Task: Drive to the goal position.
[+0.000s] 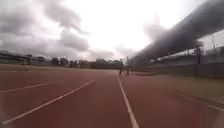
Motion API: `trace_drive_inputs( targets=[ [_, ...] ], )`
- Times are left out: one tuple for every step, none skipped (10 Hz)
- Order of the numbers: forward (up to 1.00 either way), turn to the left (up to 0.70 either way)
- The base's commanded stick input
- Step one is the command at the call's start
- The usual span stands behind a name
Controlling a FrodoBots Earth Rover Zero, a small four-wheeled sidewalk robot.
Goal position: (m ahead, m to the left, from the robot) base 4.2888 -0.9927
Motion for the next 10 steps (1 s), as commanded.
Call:
trace_drive_inputs(
  targets=[
    [0.85, 0.0],
    [0.85, 0.0],
    [0.85, 0.0],
    [0.85, 0.0],
    [0.85, 0.0],
    [0.85, 0.0],
    [0.85, 0.0],
    [0.85, 0.0],
    [0.85, 0.0],
    [0.85, 0.0]
  ],
)
